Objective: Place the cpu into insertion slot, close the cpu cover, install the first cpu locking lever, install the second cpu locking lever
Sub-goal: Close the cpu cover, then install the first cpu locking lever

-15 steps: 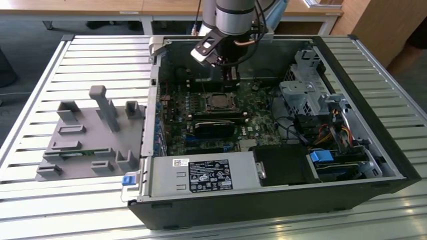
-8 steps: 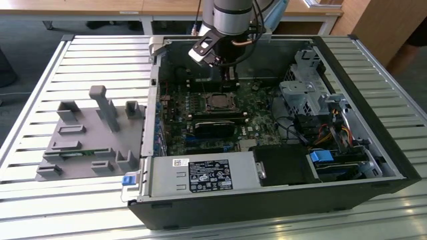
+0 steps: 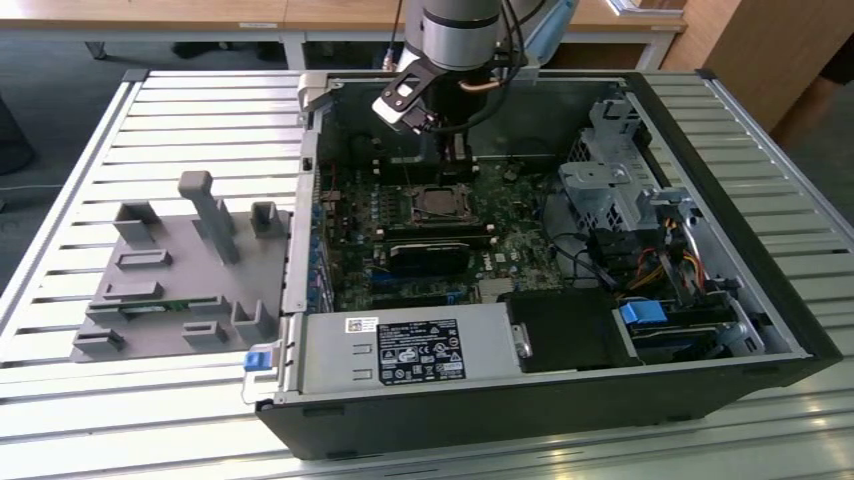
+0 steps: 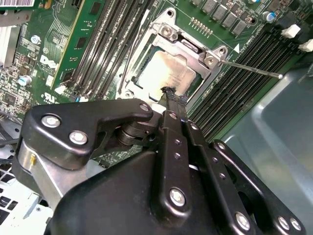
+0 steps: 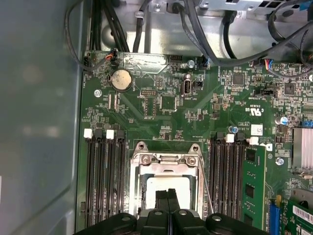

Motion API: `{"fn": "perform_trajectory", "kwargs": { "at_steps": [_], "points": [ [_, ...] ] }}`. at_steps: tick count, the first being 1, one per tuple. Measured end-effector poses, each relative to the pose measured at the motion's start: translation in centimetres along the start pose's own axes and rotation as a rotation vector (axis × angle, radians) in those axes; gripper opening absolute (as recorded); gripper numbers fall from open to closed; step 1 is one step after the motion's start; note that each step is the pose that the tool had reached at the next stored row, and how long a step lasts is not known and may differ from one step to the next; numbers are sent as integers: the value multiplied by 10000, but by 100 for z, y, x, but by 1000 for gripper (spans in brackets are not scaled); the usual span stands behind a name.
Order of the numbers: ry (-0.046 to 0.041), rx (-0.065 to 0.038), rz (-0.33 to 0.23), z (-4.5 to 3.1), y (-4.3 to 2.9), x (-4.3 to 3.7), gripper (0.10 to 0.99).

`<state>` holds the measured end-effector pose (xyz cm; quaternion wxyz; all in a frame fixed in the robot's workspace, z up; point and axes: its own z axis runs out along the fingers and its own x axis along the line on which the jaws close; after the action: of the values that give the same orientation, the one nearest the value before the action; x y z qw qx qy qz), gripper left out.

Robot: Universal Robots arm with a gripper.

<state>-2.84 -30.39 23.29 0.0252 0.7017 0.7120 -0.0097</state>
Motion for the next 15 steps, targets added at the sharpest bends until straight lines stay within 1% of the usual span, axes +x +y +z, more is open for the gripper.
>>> {"fn": "perform_trajectory", "kwargs": {
  "at_steps": [9, 11, 15],
  "points": [
    [-2, 1, -2, -4, -23, -1, 122],
    [-1, 0, -1, -23, -23, -1, 122],
    [-1, 1, 0, -90, -21, -4, 122]
  ]
}}
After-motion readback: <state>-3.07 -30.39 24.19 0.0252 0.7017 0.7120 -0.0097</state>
